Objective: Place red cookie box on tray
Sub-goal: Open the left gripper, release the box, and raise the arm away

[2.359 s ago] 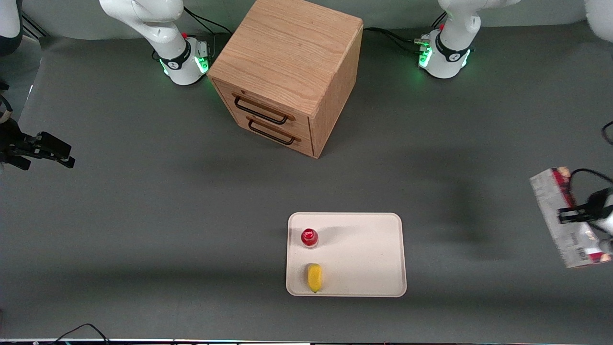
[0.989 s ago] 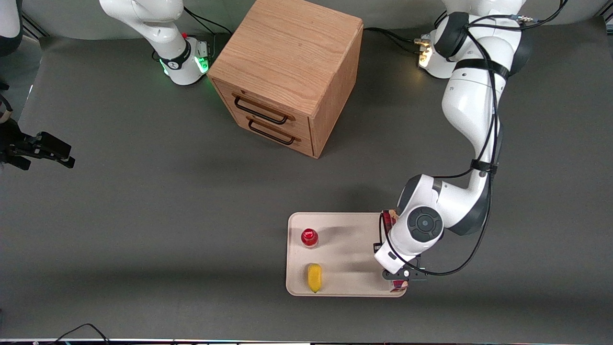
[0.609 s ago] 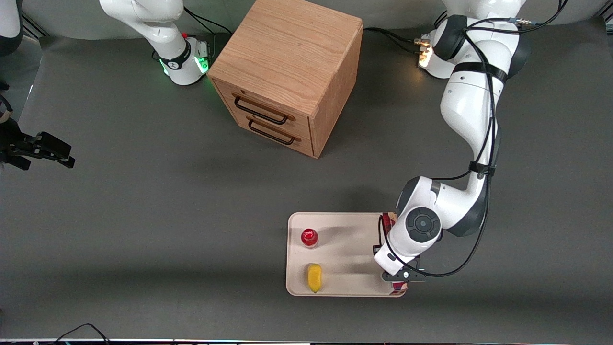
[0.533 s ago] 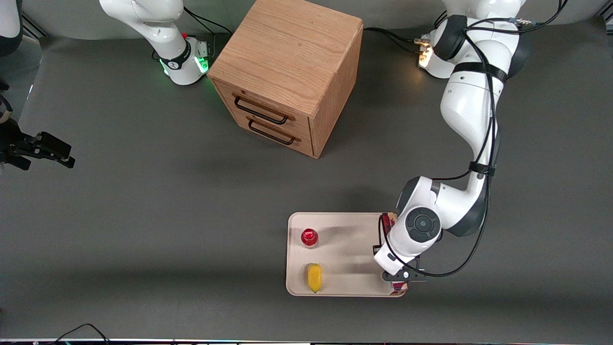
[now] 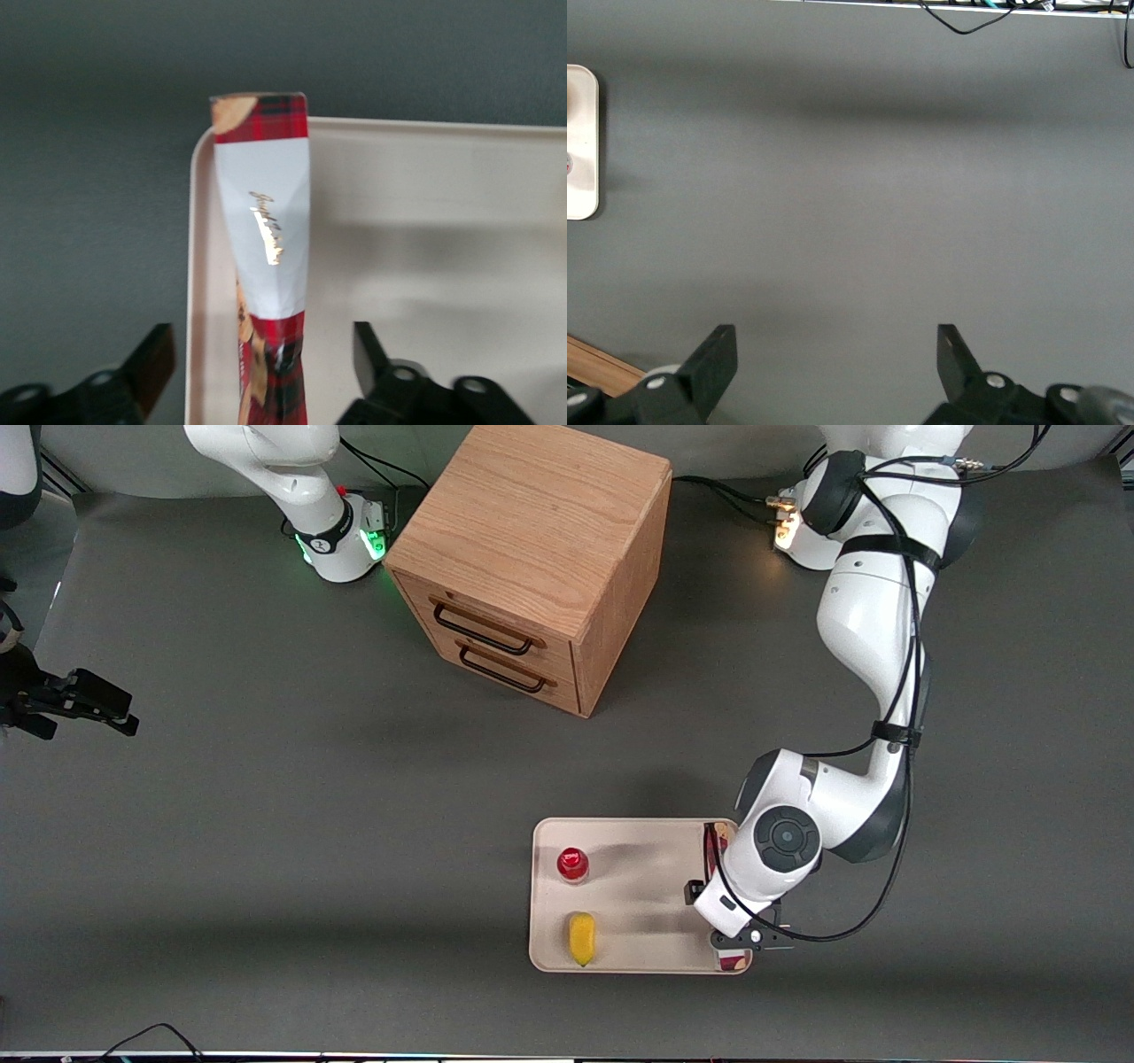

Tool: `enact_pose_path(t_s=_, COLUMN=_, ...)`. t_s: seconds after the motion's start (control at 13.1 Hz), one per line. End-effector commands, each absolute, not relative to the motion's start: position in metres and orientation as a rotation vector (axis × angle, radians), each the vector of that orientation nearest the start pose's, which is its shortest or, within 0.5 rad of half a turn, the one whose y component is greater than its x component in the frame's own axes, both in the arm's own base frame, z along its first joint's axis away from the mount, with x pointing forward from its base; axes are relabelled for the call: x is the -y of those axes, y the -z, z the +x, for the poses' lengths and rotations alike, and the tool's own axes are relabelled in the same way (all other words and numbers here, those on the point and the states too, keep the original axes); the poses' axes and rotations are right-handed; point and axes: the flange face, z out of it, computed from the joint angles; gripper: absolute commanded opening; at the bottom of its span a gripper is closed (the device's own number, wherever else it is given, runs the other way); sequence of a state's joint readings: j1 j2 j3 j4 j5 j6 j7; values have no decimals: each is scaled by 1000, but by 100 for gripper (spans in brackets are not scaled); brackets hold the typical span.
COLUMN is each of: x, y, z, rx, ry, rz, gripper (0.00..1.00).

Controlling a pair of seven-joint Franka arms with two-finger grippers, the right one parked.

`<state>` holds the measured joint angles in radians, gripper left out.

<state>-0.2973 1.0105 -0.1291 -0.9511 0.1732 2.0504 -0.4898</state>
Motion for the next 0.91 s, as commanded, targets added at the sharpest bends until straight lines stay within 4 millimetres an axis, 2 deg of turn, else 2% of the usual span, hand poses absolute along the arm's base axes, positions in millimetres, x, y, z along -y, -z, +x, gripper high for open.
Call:
enact_pose_path(t_s=0.0, x=262, y=-331, z=739, rx=165, ry=113, rz=-3092, gripper=100)
enact_pose_path(t_s=0.08, x=248, y=-352, z=737, rx=179, ry=81, rz=-3074, gripper=100)
enact_pose_path(t_s=0.23, x=214, y=-408, z=731, rx=210, ry=43, rz=-3048, gripper=100)
enact_pose_path(t_s=0.38, x=172, y=-466, z=720, rx=96, ry=-8, rz=-3070, gripper=100)
enact_pose_path(t_s=0.53, x=132, y=-503, z=698, rx=20, ry=-67, rz=-3058, gripper=100)
enact_pose_path(t_s=0.76, x=73, y=-552, z=652, rx=-12, ry=-63, rz=-3093, gripper=100)
enact_pose_path(t_s=0.84, x=65, y=-560, z=638, rx=-35, ry=-67, rz=-3092, gripper=100)
